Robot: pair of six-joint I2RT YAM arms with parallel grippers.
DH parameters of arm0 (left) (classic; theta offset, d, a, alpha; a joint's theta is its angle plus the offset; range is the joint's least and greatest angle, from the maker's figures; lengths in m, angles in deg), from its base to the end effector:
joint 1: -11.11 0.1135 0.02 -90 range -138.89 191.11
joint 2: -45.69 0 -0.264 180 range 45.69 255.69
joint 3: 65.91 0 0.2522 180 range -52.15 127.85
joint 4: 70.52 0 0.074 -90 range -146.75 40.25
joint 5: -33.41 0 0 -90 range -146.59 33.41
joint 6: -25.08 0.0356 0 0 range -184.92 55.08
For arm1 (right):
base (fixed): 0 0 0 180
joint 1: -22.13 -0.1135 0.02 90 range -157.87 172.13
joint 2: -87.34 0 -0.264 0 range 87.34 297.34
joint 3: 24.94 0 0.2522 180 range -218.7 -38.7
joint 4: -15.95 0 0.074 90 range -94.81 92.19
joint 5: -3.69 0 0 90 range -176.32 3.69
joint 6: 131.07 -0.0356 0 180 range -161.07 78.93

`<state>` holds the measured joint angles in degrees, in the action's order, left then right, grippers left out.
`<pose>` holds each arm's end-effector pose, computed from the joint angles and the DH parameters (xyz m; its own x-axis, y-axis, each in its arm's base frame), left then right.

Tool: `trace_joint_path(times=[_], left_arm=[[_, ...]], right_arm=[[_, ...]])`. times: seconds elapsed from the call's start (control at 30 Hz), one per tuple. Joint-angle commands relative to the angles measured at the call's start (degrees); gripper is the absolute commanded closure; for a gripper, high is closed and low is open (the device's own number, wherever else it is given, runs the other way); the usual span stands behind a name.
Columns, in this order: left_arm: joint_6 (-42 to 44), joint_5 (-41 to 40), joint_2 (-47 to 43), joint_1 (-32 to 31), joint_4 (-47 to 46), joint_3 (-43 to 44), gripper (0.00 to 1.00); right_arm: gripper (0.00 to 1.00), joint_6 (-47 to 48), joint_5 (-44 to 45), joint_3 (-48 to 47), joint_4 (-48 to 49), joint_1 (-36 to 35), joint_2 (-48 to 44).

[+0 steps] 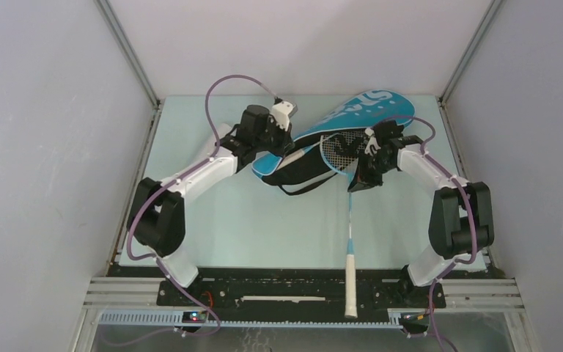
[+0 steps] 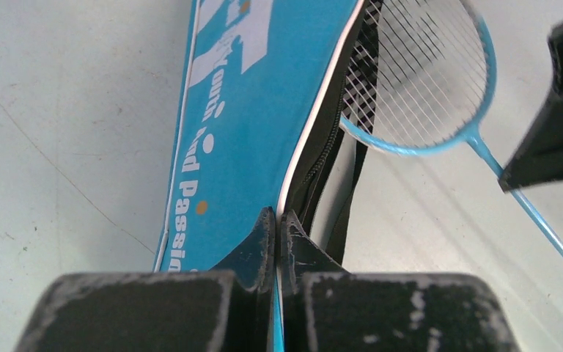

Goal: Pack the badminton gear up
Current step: Place the racket in the racket bag.

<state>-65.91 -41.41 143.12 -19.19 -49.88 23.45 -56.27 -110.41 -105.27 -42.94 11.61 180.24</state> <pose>0.3397 -0.2093 0.2878 -0.4265 0.2299 -0.8748 0.6779 0.7215 -0.1409 0.3055 0.0715 0.2213 -0.9767 0.0620 -0.2053 -0.0396 0.8886 0.4570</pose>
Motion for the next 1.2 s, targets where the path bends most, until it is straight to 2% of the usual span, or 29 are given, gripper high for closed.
trace_joint_path(times=[0.0,0.4,0.87,1.17], left_arm=[[3.34,0.06,-4.76,-1.56,-3.54,-2.98,1.0],[7.88,-0.4,-7.73,-4.21,-4.87,-9.07,1.0],[12.42,5.65,-11.0,-6.81,-3.82,-13.83,1.0],[13.66,9.75,-11.39,-8.01,-3.18,-14.6,1.0]], right_arm=[[1.0,-5.67,-1.45,-5.19,3.8,1.71,1.48],[1.0,-13.98,0.07,-12.83,9.5,4.22,10.73],[1.0,-22.56,0.25,-23.34,14.18,6.46,20.43],[1.0,-26.9,3.28,-28.01,17.61,7.18,24.35]])
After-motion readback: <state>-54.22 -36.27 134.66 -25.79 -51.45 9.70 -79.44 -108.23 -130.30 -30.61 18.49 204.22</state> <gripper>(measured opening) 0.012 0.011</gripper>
